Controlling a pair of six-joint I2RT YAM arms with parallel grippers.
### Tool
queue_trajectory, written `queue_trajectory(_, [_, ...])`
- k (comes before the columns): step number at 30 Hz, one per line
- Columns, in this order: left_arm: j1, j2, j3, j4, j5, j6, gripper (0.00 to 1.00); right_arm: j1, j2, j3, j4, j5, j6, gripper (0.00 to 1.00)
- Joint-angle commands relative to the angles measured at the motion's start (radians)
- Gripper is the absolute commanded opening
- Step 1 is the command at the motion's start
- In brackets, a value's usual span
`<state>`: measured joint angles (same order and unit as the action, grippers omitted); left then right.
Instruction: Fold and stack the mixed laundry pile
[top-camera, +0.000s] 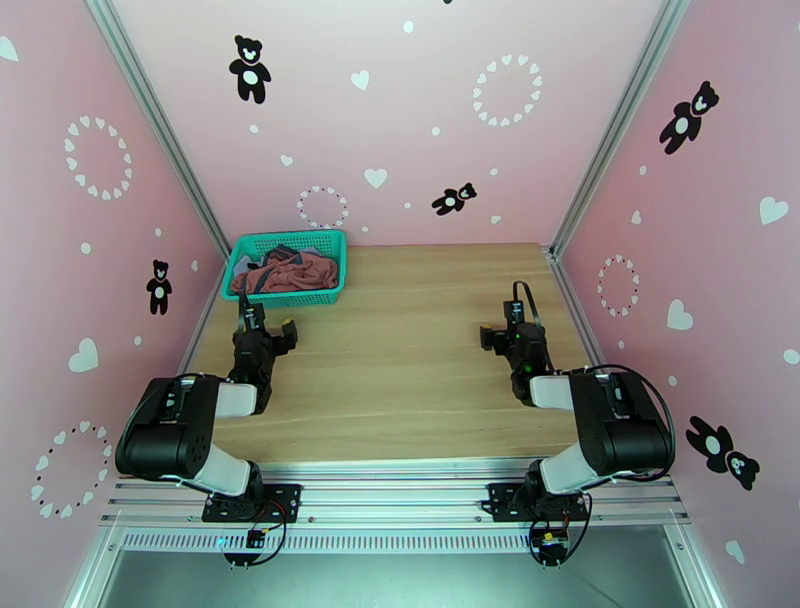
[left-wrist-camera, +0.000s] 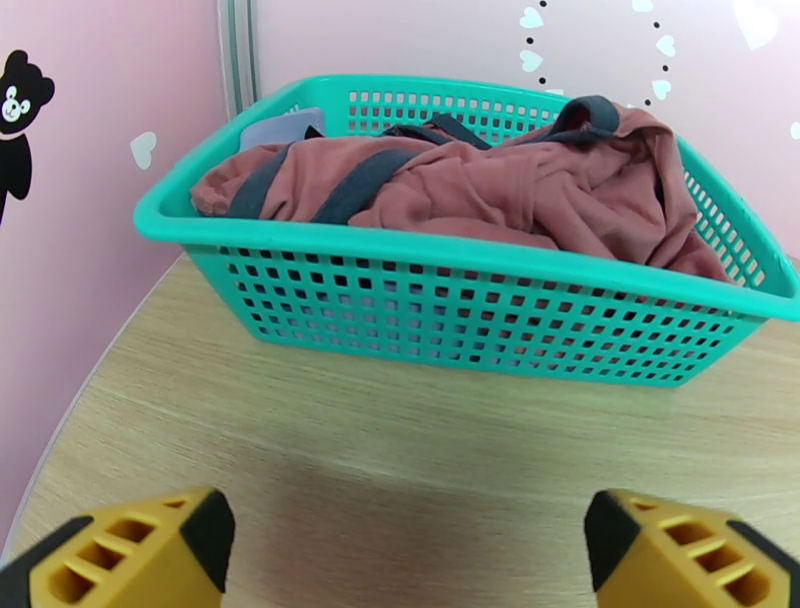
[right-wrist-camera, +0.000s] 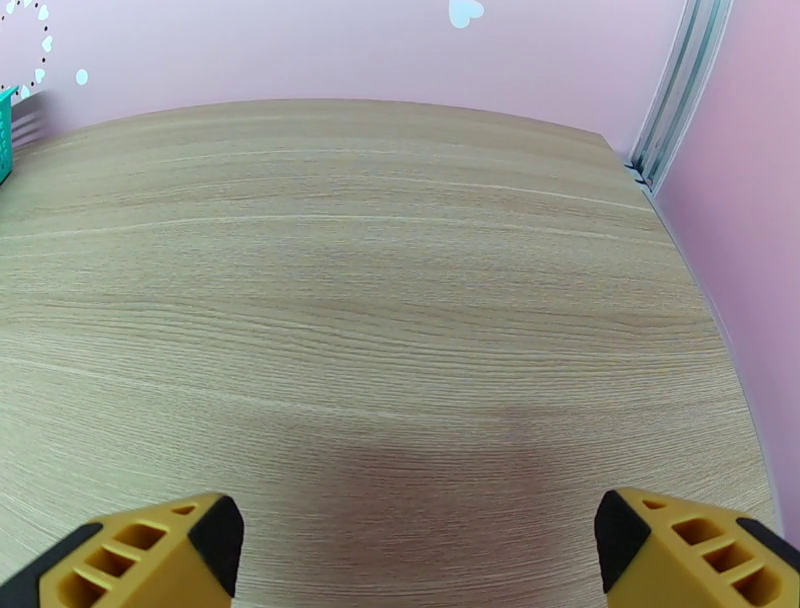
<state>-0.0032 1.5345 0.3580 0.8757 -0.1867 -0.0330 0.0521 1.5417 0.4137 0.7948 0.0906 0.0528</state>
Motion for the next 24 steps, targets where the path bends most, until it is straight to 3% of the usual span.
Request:
queue_trajectory(1, [-0.003,-0.006,0.011,0.020,0.014,0.012,0.99,-0.006,-0.015,0.000,-0.007,-0.014,0.013,0.99])
queue_trajectory(3, [-0.021,-0.072,0.027,-0.067,-0.088,0.000,0.99,-0.008,-0.057,0.032,-0.101,-0.056,-0.002,0.99])
queue_trajectory(5, [-0.041,-0.243,0.131,-0.410,-0.190,-0.041,0.99,-0.006,-0.170,0.160,-0.425,-0.090,0.002,0.99])
queue_trajectory(8, [-0.040,-0.368,0.435,-0.955,-0.323,-0.243,0.99,0.009,-0.297,0.336,-0.769,-0.065,0.022,0.99])
queue_trajectory(11, [-0.037,-0.273,0.762,-1.366,-0.274,-0.383,0.99,0.024,-0.349,0.516,-1.048,-0.026,0.098,0.99])
queue_trajectory(13, [-0.033,-0.152,0.963,-1.551,-0.198,-0.432,0.99,0.035,-0.344,0.621,-1.194,-0.012,0.141,0.99])
queue_trajectory(18, [0.001,0.150,1.280,-1.726,0.027,-0.449,0.99,0.066,-0.301,0.780,-1.402,-0.066,0.176,0.99])
queue_trajectory(24, [0.011,0.493,1.629,-1.790,0.180,-0.397,0.93,0.100,-0.274,0.810,-1.425,-0.106,0.202,0.99])
